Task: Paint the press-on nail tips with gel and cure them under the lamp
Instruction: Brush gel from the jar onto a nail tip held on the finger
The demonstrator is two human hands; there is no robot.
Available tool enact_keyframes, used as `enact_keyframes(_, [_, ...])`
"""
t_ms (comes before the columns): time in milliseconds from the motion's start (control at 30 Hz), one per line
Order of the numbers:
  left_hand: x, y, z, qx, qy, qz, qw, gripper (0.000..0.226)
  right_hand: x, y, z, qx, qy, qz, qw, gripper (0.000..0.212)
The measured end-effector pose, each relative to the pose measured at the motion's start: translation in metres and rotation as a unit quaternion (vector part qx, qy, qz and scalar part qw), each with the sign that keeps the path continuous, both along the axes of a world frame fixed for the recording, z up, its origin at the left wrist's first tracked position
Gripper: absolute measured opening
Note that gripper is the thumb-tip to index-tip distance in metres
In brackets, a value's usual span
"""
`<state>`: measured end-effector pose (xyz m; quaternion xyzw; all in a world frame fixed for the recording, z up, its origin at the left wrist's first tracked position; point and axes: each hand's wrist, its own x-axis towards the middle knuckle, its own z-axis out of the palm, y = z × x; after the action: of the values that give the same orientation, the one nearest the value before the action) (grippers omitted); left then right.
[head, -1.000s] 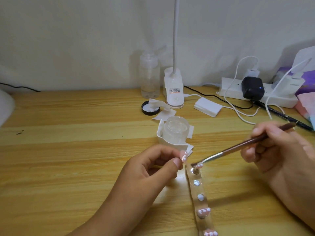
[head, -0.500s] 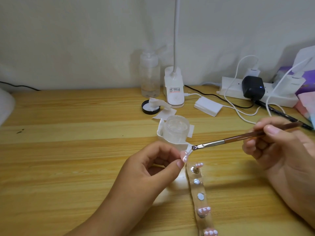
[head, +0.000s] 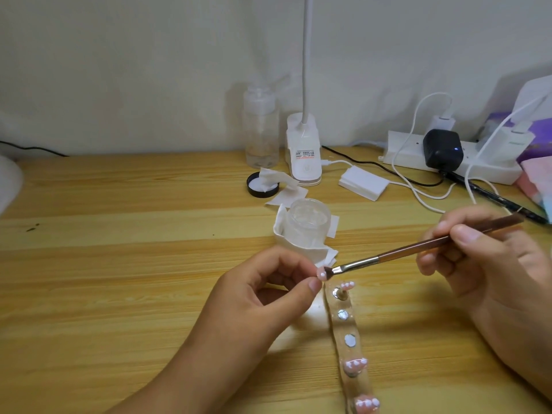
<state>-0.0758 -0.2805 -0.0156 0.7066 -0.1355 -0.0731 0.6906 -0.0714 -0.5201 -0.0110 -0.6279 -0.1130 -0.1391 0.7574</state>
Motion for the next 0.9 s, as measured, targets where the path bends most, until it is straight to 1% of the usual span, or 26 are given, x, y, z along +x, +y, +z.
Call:
enact_keyframes(133, [-0.0004,-0.0005,0.0004,0.003,-0.001,0.007,1.000,0.021,0.0019,-0.0031,-0.0018,-0.012,-0.022,-0.027,0.999,0.014])
enact_keyframes(200, [-0.0003,-0.0010,0.0001,0.001,0.002,0.012,1.000,0.019,0.0029,-0.0050,-0.0028,0.004,-0.019,-0.026,0.999,0.021])
enact_keyframes(300, [0.0004,-0.0009,-0.0001,-0.014,0.018,0.010,1.000,0.012,0.0032,-0.0054,-0.0018,0.029,-0.010,-0.009,0.999,0.024])
enact_keyframes(367, [0.0002,-0.0011,0.0001,-0.010,0.017,0.001,1.000,0.016,0.0029,-0.0056,-0.0016,0.039,0.001,-0.004,0.999,0.031])
enact_keyframes(400, [-0.0001,-0.0013,0.0001,-0.004,0.016,0.000,1.000,0.019,0.0027,-0.0055,-0.0014,0.040,0.005,-0.001,0.999,0.030])
enact_keyframes(500, [-0.0005,-0.0019,0.0002,0.008,0.015,0.005,1.000,0.022,0.0017,-0.0034,-0.0002,0.033,0.008,0.011,0.999,0.014])
enact_keyframes(767, [-0.0017,-0.0016,0.0022,0.023,0.013,0.008,1.000,0.024,-0.0015,-0.0016,-0.0023,-0.005,-0.015,0.014,1.000,0.012])
enact_keyframes(867, [-0.0014,-0.0015,0.0023,0.030,0.014,0.007,0.999,0.025,-0.0019,-0.0002,-0.0011,-0.030,-0.022,-0.004,0.999,0.006])
enact_keyframes(900, [-0.0014,-0.0016,0.0022,0.030,0.016,0.006,0.999,0.026,-0.0014,-0.0002,-0.0009,-0.035,-0.023,-0.009,0.999,0.010])
